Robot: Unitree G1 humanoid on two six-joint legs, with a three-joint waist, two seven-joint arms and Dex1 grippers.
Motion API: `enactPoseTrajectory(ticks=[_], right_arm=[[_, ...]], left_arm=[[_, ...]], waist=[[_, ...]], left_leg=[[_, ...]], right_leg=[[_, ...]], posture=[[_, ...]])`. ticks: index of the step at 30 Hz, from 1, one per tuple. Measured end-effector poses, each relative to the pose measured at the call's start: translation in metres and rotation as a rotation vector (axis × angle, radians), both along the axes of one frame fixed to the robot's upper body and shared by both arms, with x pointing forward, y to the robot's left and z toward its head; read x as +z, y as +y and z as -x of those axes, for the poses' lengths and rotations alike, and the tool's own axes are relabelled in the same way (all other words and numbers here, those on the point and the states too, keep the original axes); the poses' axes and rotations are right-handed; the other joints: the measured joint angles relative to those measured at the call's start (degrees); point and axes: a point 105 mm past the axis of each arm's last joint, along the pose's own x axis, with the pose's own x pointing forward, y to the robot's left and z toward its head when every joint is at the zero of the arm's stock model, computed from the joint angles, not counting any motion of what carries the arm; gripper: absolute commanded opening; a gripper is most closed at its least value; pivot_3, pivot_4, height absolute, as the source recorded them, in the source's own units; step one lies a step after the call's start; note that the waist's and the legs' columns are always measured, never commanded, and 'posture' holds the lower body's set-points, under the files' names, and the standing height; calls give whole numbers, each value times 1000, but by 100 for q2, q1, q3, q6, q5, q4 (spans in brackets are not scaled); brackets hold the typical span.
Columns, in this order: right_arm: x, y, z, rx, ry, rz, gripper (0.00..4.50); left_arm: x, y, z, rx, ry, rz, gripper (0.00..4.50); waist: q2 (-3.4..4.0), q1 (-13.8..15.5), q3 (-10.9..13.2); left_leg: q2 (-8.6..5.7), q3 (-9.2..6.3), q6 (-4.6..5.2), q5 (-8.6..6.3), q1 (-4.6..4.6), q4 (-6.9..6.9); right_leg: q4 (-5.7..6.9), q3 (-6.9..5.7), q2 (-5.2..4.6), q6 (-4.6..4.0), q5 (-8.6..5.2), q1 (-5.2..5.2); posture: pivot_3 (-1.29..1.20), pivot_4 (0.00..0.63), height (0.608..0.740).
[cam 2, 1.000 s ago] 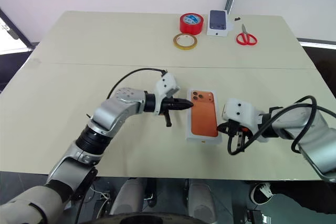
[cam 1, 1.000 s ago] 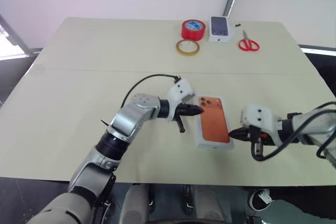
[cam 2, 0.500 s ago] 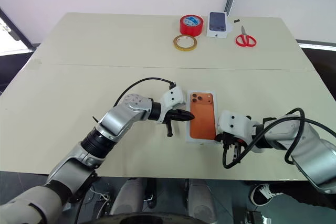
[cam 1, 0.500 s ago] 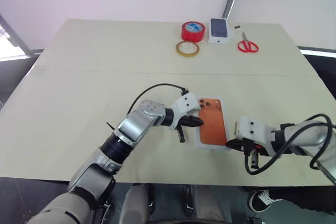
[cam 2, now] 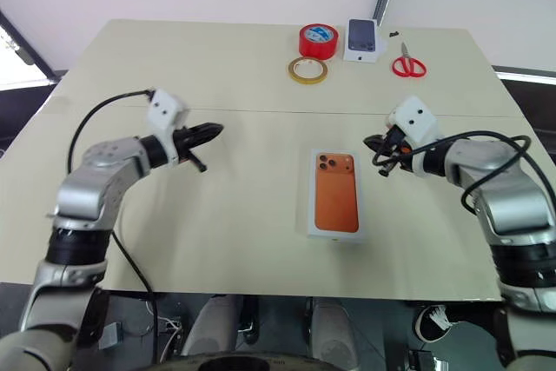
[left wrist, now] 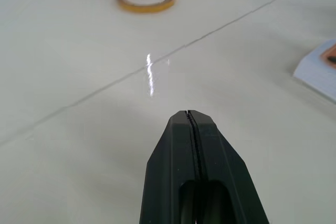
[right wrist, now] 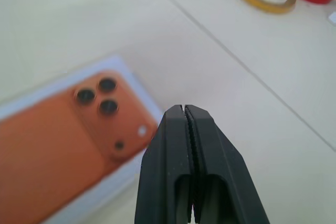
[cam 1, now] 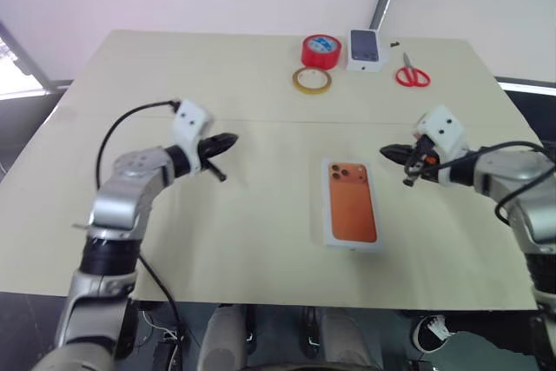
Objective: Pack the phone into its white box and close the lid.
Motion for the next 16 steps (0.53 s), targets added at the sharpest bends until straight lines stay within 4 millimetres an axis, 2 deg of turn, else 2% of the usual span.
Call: enactPoseTrajectory(ticks=[2, 5, 9, 16], right_arm=[[-2, -6, -4, -12, 3, -15, 65], [-6, -8, -5, 5, 13, -30, 65], [-13, -13, -7, 18, 19, -50, 65], [-22, -27, -9, -7, 44, -114, 65]], left_arm=[[-3, 24, 10, 72, 5, 5, 17], [-10, 42, 27, 118, 17, -17, 17], [-24, 54, 42, 166, 56, -9, 17], [-28, 62, 52, 226, 69, 12, 17]], waist=[[0, 1, 0], [1, -2, 0], [1, 5, -1], [3, -4, 0]], left_leg=[[1, -1, -1, 0, 1, -2], [2, 0, -2, -1, 3, -4], [2, 1, -3, -2, 2, -4], [1, 5, -3, -2, 2, -7]], right_leg=[[1, -1, 0, 0, 0, 0], [1, -1, -2, -1, -1, -1], [0, -1, -6, -2, -1, -4], [1, -1, -13, -3, -1, -7]], posture=[[0, 150, 740], [0, 150, 740], [0, 150, 740], [0, 150, 740]])
